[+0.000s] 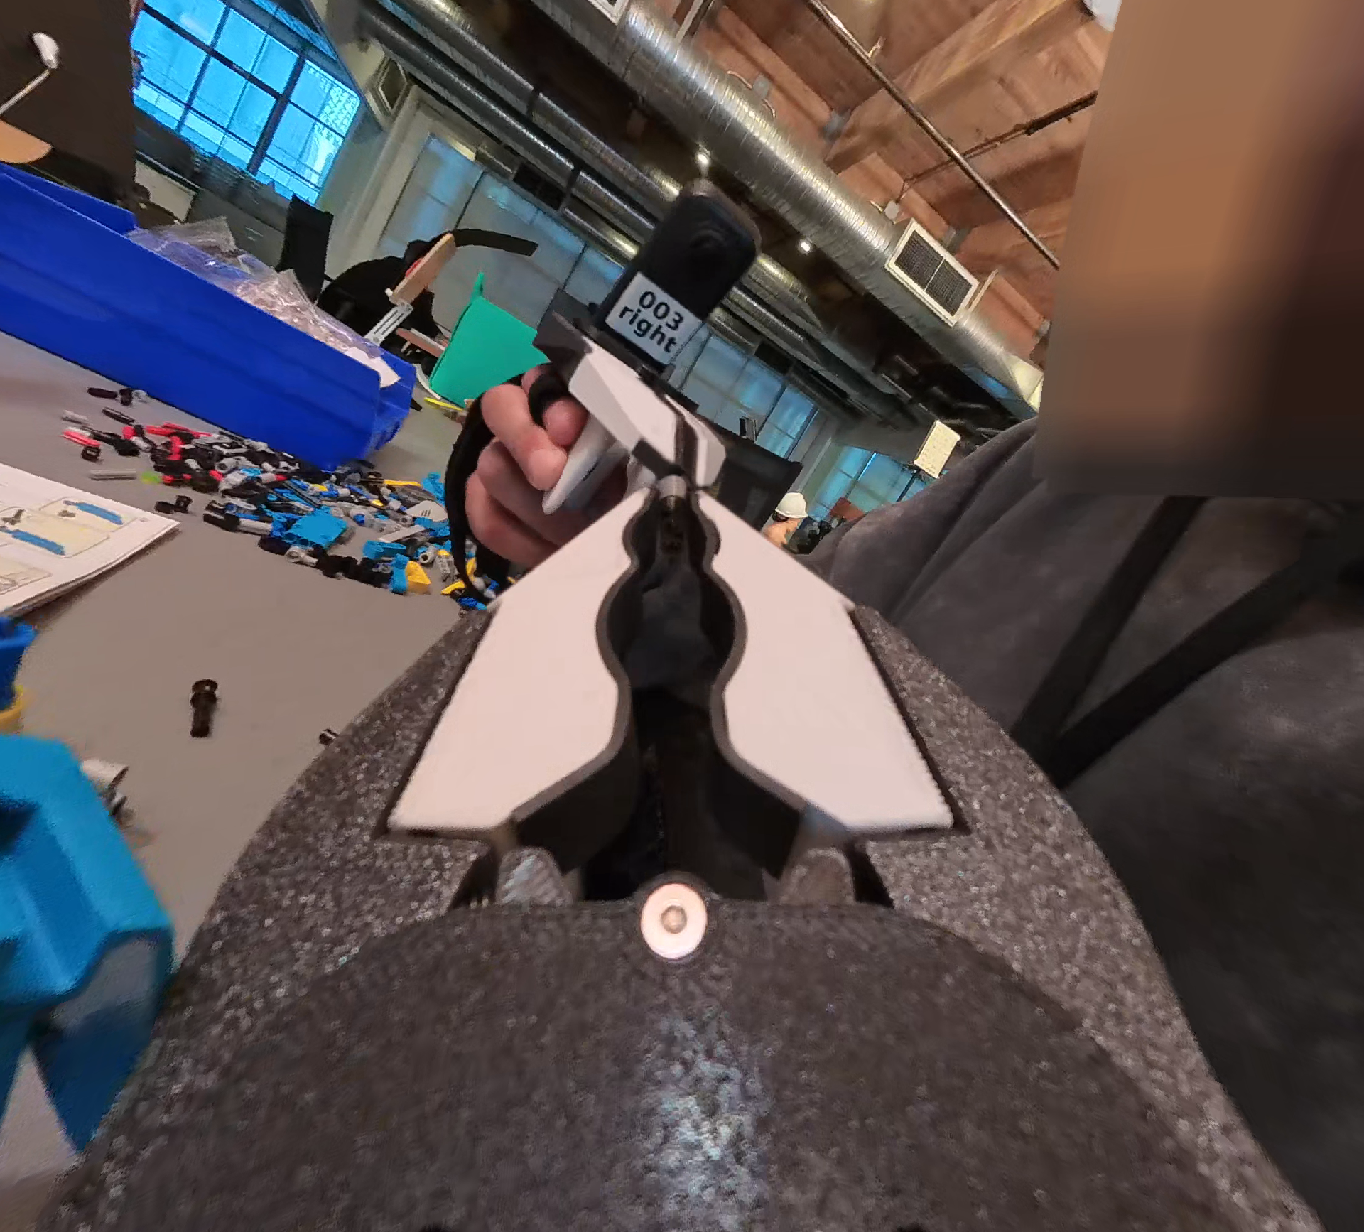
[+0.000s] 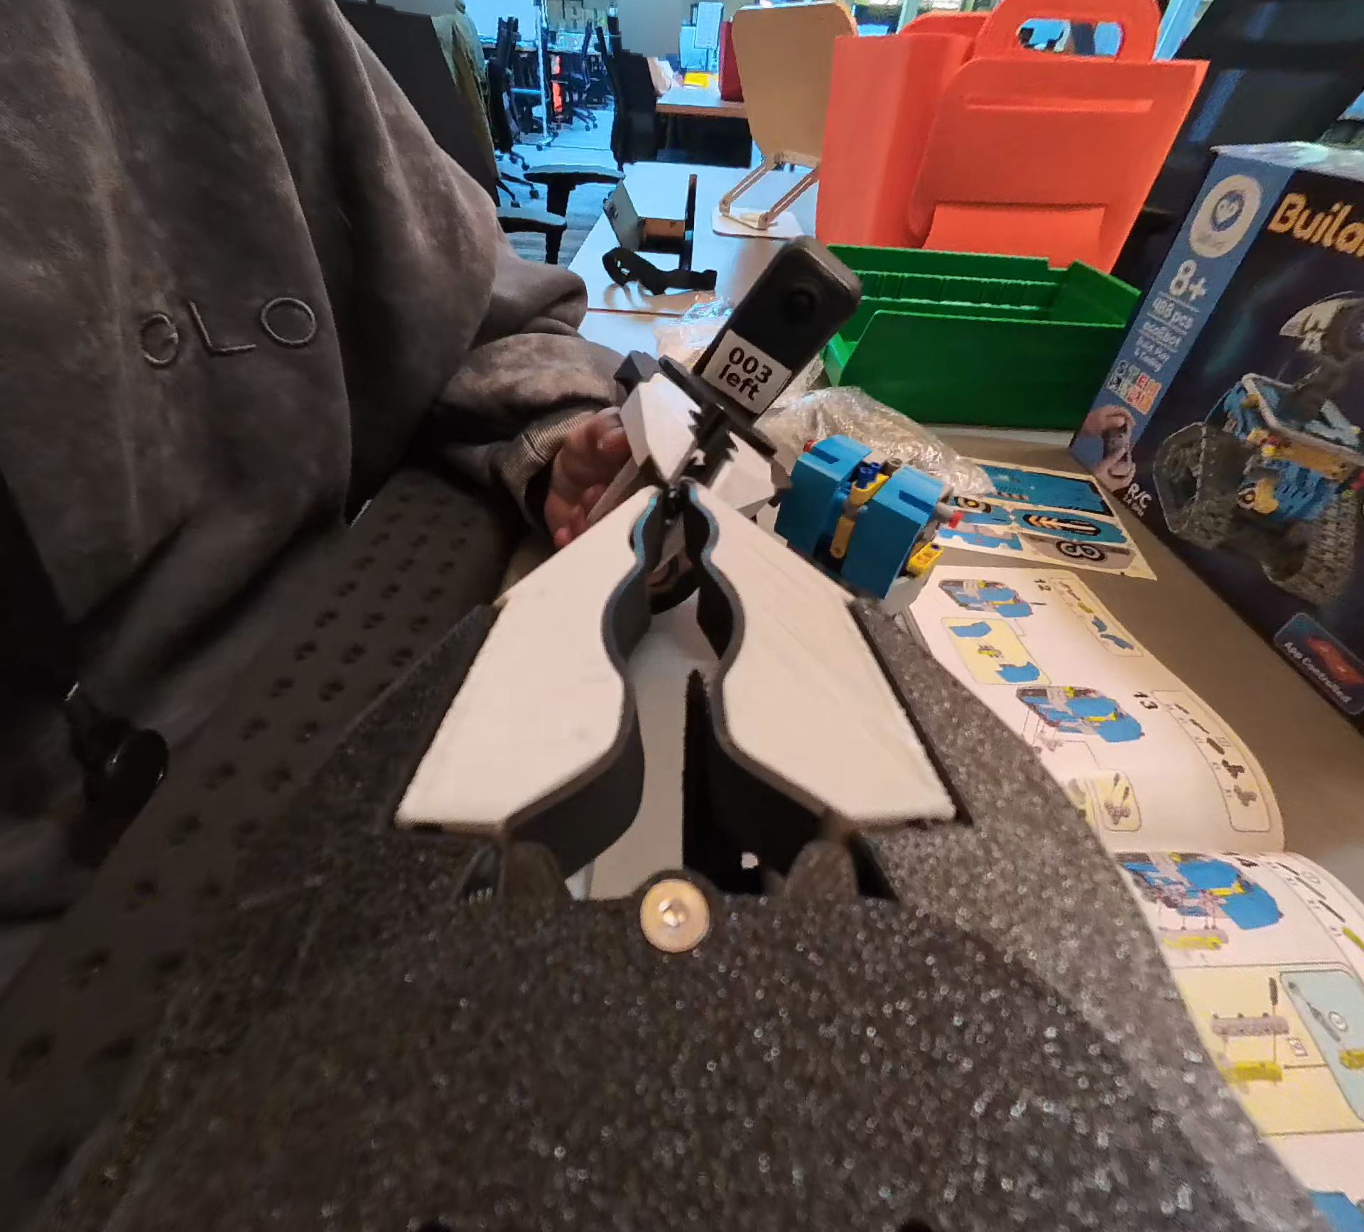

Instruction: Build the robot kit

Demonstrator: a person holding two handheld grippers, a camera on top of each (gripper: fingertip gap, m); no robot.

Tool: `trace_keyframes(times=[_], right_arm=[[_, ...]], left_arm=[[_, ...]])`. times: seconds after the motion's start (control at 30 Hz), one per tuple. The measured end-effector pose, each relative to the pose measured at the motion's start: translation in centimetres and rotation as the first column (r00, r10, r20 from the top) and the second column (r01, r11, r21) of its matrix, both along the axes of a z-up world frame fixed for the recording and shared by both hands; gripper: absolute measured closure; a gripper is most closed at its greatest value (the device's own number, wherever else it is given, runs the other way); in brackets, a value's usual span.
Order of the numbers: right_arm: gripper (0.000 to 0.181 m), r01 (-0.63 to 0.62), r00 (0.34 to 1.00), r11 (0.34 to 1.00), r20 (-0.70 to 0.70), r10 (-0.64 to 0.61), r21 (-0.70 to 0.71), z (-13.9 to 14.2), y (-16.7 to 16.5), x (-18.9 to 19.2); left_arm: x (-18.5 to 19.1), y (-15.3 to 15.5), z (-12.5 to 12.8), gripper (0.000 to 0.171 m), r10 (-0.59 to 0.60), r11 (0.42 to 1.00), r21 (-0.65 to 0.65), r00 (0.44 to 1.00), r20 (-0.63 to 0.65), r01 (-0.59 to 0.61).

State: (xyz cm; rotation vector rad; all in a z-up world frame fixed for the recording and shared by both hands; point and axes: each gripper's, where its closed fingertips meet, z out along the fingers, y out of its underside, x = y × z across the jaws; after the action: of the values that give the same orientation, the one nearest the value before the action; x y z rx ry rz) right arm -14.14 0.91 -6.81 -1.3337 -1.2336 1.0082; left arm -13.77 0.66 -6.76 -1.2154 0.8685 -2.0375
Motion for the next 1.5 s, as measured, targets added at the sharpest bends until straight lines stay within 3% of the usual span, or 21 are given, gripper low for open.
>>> trace_keyframes(times=[0.27,0.57,0.7,0.97,1.17,1.23,1.5], right_arm=[[0.177,-0.017,0.999,1.0,0.033,0.018,-0.025,-0.6,-0.2,0.1],[0.177,-0.006,0.987,0.999,0.158,-0.001,0.045,-1.9,-0.3,0.6],[0.177,-0.053,0.978,0.999,0.203,0.052,0.0,-2.7,-1.0,0.9],[0.177,-0.148,0.978,0.988,0.144,0.152,-0.04,-2.4,-2.5,0.5],[0.177,-0.177,0.962,0.983,0.203,0.182,-0.043,-3.3,-3.2,0.5],[0.177,-0.2,0.959,0.975,0.185,0.214,-0.094,-3.4,-3.6,0.5],[0.176,-0.125,0.974,0.988,0.176,0.14,-0.093,-3.2,-2.0,0.9]], left_arm=[[0.3,-0.5,-0.5,0.164,0.016,0.997,0.072,0.999,-0.038,-0.014],[0.9,-0.6,-1.9,0.166,0.049,0.989,0.146,0.991,-0.123,-0.031],[1.2,-1.2,-2.8,0.166,0.071,0.97,0.242,0.982,-0.172,-0.028],[1.0,-2.8,-2.5,0.167,-0.061,0.978,0.187,0.986,-0.156,0.09],[1.2,-3.5,-3.1,0.167,-0.099,0.972,0.193,0.976,-0.192,0.137],[1.3,-3.7,-3.3,0.167,-0.092,0.966,0.218,0.975,-0.204,0.137],[1.5,-2.4,-3.3,0.166,-0.048,0.979,0.185,0.977,-0.206,0.087]])
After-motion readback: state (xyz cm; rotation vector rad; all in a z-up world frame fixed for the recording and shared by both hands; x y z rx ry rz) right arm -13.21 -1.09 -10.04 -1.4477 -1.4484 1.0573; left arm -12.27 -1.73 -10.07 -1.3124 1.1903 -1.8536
